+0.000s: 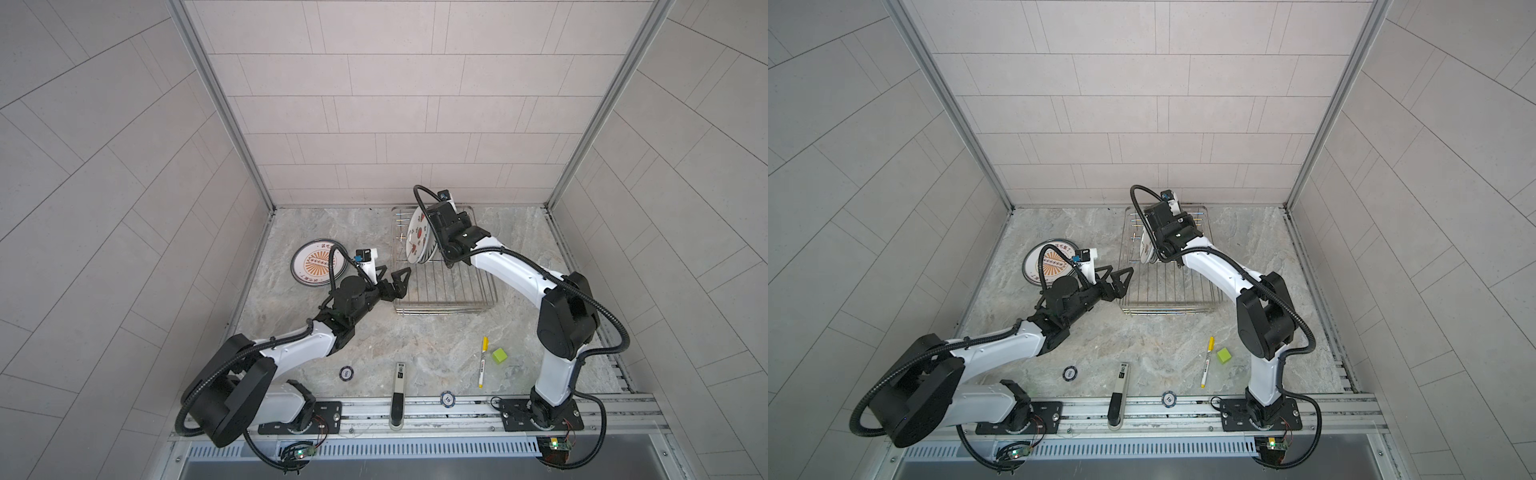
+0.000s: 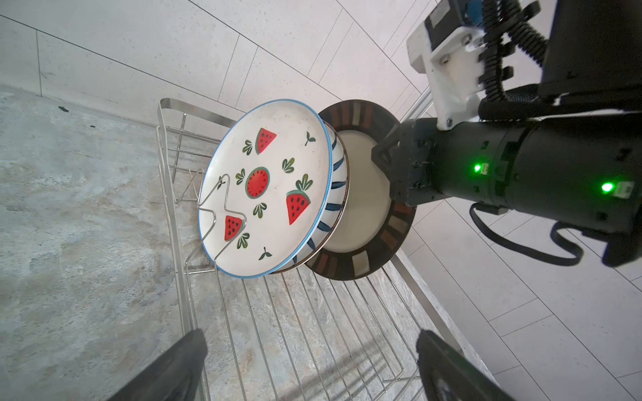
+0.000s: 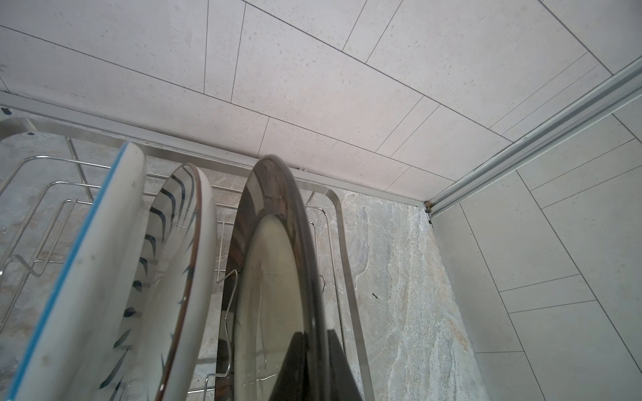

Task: Unload the plates from the dish rack
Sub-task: 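Lift the dark-rimmed plate up out of the rack with the right gripper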

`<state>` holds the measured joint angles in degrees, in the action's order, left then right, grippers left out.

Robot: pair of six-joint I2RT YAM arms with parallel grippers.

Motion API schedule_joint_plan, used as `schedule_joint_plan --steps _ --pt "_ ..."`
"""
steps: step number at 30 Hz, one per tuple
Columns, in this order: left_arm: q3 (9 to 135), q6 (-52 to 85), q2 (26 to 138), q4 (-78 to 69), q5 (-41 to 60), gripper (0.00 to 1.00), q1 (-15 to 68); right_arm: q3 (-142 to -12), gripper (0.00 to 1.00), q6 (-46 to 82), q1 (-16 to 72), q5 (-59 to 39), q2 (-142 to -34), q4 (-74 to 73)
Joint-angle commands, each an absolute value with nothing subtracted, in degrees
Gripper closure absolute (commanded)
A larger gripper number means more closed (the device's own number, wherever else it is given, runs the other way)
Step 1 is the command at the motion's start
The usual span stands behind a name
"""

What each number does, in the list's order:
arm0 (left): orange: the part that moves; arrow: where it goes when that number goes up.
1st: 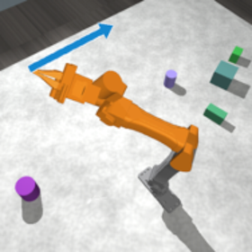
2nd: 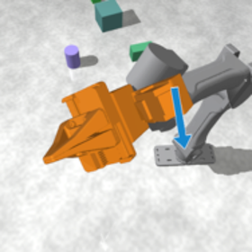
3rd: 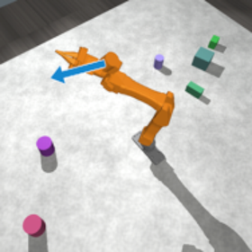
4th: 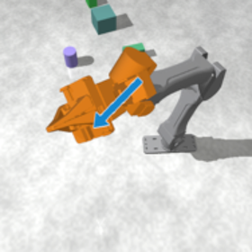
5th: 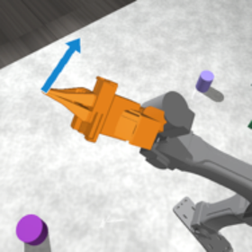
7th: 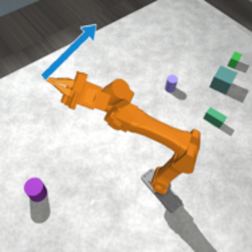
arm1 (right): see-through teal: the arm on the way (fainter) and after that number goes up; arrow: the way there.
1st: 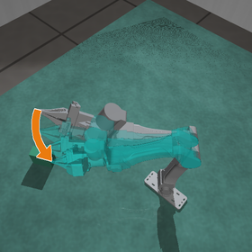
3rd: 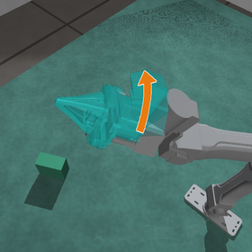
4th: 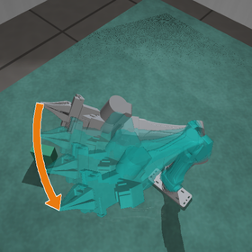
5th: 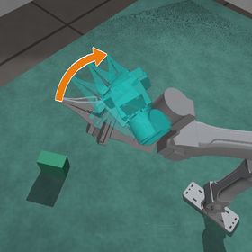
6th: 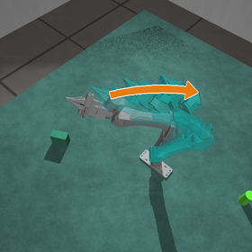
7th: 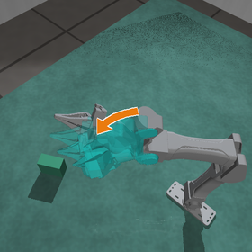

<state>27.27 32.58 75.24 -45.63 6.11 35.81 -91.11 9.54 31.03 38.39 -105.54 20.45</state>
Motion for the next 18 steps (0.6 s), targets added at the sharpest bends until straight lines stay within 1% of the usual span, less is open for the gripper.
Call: schedule_joint_plan --steps 1,12,18 --pt "26.54 32.71 74.21 -47.29 5.25 0.00 36.12 -93.89 0.92 9.20 30.17 43.35 -103.32 17.99" --pt "27.16 33.22 76.33 -48.59 5.76 0.00 36.12 -93.57 0.92 7.31 30.93 45.78 -99.39 17.25" --pt "27.93 34.01 76.29 -48.89 6.58 0.00 36.12 -90.72 0.92 5.94 31.73 47.29 -95.10 15.53"
